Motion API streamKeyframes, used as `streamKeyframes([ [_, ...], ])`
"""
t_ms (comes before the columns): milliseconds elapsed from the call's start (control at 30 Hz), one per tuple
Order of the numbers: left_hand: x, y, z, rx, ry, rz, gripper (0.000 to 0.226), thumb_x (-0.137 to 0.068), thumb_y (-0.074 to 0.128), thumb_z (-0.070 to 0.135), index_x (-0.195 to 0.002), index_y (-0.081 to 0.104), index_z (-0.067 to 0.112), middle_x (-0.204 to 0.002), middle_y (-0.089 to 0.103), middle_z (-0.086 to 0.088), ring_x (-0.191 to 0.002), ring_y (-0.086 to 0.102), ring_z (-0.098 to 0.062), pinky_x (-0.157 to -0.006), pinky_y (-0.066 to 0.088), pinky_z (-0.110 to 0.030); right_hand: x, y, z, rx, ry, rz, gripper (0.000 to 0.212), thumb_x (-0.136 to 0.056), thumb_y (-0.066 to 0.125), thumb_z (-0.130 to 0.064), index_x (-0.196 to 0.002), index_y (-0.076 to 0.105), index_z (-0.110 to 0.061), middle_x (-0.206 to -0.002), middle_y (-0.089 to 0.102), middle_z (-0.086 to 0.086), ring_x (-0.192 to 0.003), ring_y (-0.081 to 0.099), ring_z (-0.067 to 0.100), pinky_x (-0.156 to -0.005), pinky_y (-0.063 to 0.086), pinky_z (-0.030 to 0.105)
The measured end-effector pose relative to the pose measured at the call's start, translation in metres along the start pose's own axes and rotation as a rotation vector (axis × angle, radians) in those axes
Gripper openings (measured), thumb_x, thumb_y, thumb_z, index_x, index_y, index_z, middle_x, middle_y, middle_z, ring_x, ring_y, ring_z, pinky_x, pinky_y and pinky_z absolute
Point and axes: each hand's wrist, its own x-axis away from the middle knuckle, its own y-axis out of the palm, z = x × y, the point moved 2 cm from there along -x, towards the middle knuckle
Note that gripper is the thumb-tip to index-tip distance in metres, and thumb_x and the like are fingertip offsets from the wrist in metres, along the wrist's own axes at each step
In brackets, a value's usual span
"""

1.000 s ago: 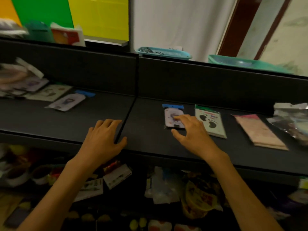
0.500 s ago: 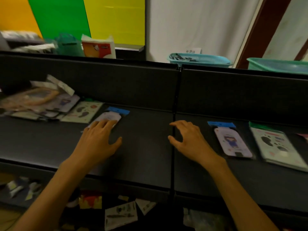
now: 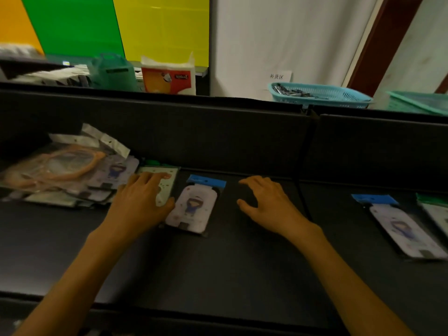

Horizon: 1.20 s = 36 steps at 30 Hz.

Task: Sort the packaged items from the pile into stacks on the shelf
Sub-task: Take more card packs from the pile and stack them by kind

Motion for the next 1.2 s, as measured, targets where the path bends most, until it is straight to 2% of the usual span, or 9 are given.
streamKeyframes([
  [100,-0.016,0.005,-0.031,-0.017,0.025,-0.042,0.072,-0.084,0.057,0.052,-0.144,0.032,0.021,-0.148,0.036,-0.006,-0.134,0.032,-0.027,-0.108,0.032,-0.044,-0.011,0.015,-0.024,-0.027,0.076,-0.028,0.056,-0.093,0.052,-0.041,-0.143,0.033,-0.027,-0.145,0.035,-0.005,-0.131,0.032,0.015,-0.109,0.025,0.029],
  [233,-0.032,0.01,-0.063,-0.052,0.106,-0.134,0.072,-0.085,0.047,0.064,-0.144,0.034,0.025,-0.151,0.032,-0.003,-0.137,0.029,-0.025,-0.112,0.024,-0.044,-0.021,0.037,-0.053,-0.046,0.173,-0.033,0.055,-0.092,0.051,-0.044,-0.142,0.033,-0.025,-0.144,0.037,-0.002,-0.129,0.036,0.016,-0.108,0.028,0.031],
  [433,-0.047,0.019,-0.087,-0.101,0.273,-0.125,0.077,-0.082,0.036,0.073,-0.143,0.036,0.026,-0.148,0.035,-0.004,-0.136,0.029,-0.024,-0.112,0.019,-0.043,-0.02,0.062,-0.095,-0.08,0.281,0.024,0.062,-0.09,0.054,-0.047,-0.143,0.031,-0.025,-0.145,0.035,-0.002,-0.129,0.034,0.017,-0.107,0.028,0.031],
  [633,-0.047,0.026,-0.095,-0.072,0.376,-0.145,0.081,-0.084,0.029,0.073,-0.149,0.025,0.024,-0.156,0.024,-0.001,-0.145,0.01,-0.024,-0.117,0.004,-0.046,-0.022,0.084,-0.12,0.018,0.39,0.053,0.094,-0.072,0.052,-0.076,-0.145,0.024,-0.025,-0.151,0.027,0.0,-0.136,0.027,0.02,-0.112,0.024,0.037],
  [767,-0.045,0.033,-0.092,-0.02,0.452,-0.173,0.083,-0.084,0.031,0.071,-0.151,0.018,0.023,-0.159,0.015,0.003,-0.147,-0.003,-0.022,-0.117,-0.006,-0.044,-0.019,0.086,-0.119,0.033,0.432,0.035,0.099,-0.07,0.053,-0.077,-0.147,0.021,-0.024,-0.155,0.023,0.0,-0.14,0.024,0.019,-0.115,0.021,0.037],
  [900,-0.044,0.037,-0.087,0.035,0.51,-0.208,0.084,-0.082,0.037,0.07,-0.15,0.02,0.025,-0.158,0.019,-0.002,-0.146,0.009,-0.022,-0.119,0.001,-0.038,-0.009,0.076,-0.11,0.013,0.487,0.011,0.106,-0.066,0.058,-0.076,-0.149,0.017,-0.025,-0.155,0.024,0.0,-0.139,0.026,0.02,-0.116,0.022,0.038],
  [1033,-0.04,0.039,-0.082,-0.004,0.414,-0.155,0.085,-0.075,0.032,0.08,-0.143,0.028,0.03,-0.149,0.029,-0.014,-0.138,0.024,-0.032,-0.114,0.016,-0.043,0.006,0.068,-0.102,0.044,0.563,0.007,0.111,-0.064,0.057,-0.079,-0.149,0.016,-0.021,-0.151,0.032,0.003,-0.135,0.033,0.023,-0.112,0.025,0.038],
  [1200,-0.042,0.042,-0.072,0.046,0.316,-0.197,0.096,-0.069,0.045,0.082,-0.146,0.025,0.027,-0.146,0.037,-0.008,-0.133,0.035,-0.028,-0.115,0.014,-0.047,0.015,0.063,-0.099,-0.013,0.561,0.058,0.106,-0.073,0.069,-0.058,-0.151,0.011,-0.016,-0.151,0.031,0.006,-0.135,0.031,0.024,-0.111,0.023,0.033],
])
